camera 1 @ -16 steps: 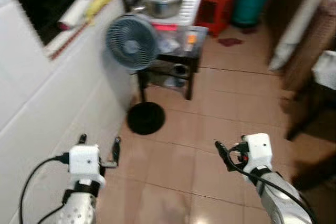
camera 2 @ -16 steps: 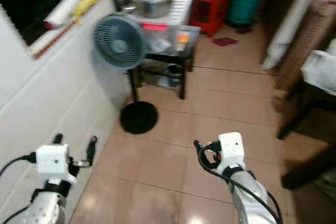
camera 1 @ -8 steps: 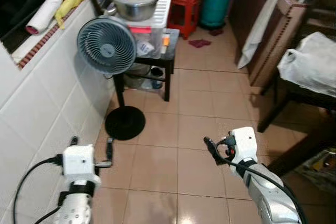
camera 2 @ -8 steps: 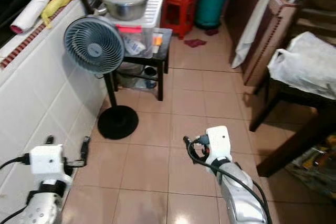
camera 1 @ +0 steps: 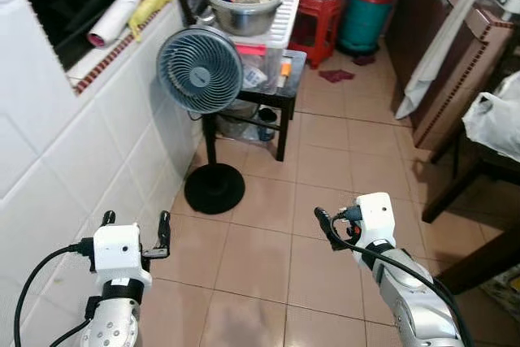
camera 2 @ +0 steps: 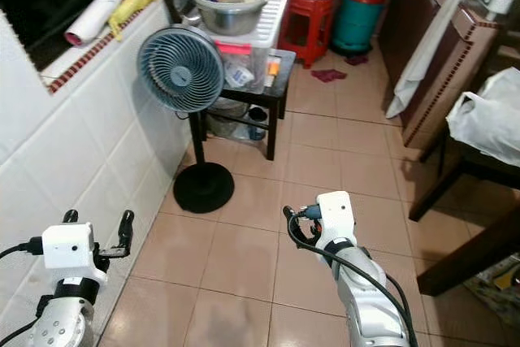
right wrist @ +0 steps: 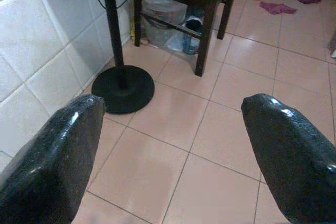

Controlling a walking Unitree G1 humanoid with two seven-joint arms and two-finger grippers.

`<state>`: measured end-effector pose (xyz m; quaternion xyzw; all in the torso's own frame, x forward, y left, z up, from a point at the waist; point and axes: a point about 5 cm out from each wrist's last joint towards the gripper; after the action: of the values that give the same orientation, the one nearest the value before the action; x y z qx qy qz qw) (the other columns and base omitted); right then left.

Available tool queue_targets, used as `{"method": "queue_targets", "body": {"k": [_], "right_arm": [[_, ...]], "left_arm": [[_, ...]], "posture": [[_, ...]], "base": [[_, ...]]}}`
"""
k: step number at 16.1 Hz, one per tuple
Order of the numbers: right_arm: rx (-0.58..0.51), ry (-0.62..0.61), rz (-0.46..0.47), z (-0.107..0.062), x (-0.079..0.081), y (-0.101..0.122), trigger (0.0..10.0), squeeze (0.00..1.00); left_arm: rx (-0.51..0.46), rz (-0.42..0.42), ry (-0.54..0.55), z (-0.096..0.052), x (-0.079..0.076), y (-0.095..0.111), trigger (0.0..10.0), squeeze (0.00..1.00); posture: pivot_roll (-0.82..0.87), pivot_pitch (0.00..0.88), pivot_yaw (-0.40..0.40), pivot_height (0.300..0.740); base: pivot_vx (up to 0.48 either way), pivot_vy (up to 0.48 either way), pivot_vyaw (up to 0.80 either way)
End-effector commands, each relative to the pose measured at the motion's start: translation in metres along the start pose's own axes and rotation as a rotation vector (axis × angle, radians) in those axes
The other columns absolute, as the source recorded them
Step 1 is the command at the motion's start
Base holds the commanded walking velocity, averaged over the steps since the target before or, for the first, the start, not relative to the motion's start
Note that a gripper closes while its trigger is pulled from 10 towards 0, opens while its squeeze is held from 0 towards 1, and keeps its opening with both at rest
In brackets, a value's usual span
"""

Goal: Setting the table

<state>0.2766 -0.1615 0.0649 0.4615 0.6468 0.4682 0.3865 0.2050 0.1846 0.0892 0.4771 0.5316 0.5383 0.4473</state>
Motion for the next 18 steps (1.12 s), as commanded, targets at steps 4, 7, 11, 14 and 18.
{"method": "queue_targets", "body": {"k": [4, 7, 11, 14, 18], "right_arm": [[0.005, -0.014, -0.005, -0.0005, -0.0026, -0.0012, 10.0, 0.0], [0.005, -0.014, -0.005, -0.0005, -0.0026, -0.0012, 10.0, 0.0], [0.005, -0.014, -0.005, -0.0005, -0.0026, -0.0012, 10.0, 0.0], [0.005, -0.014, -0.005, -0.0005, -0.0026, -0.0012, 10.0, 0.0], [0.005, -0.014, -0.005, -0.0005, -0.0026, -0.0012, 10.0, 0.0]], "left_arm": [[0.013, 0.007, 0.001, -0.0003, 0.0004, -0.0018, 10.0, 0.0], [0.013, 0.007, 0.001, -0.0003, 0.0004, -0.0018, 10.0, 0.0], [0.013, 0.007, 0.001, -0.0003, 0.0004, -0.0018, 10.0, 0.0], [0.013, 0.007, 0.001, -0.0003, 0.0004, -0.0018, 10.0, 0.0], [0.013, 0.007, 0.001, -0.0003, 0.0004, -0.0018, 10.0, 0.0]], "posture": [[-0.07, 0.068, -0.007, 0.74], [-0.07, 0.068, -0.007, 0.74], [-0.07, 0.068, -0.007, 0.74], [-0.07, 0.068, -0.007, 0.74], [-0.07, 0.068, -0.007, 0.74]], "base": [[0.0, 0.0, 0.0], [0.0, 0.0, 0.0], [0.0, 0.0, 0.0], [0.0, 0.0, 0.0], [0.0, 0.0, 0.0]]}}
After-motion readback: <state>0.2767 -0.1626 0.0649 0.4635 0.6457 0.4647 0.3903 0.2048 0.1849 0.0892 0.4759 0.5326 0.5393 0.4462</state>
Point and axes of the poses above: a point about 5 cm out from each wrist's last joint towards the gripper, its own z axis pointing out of the wrist towards the gripper, its own y axis along the axis of the wrist's last joint, x = y × z, and after that the axes turned 4 degrees about -z, right-handed
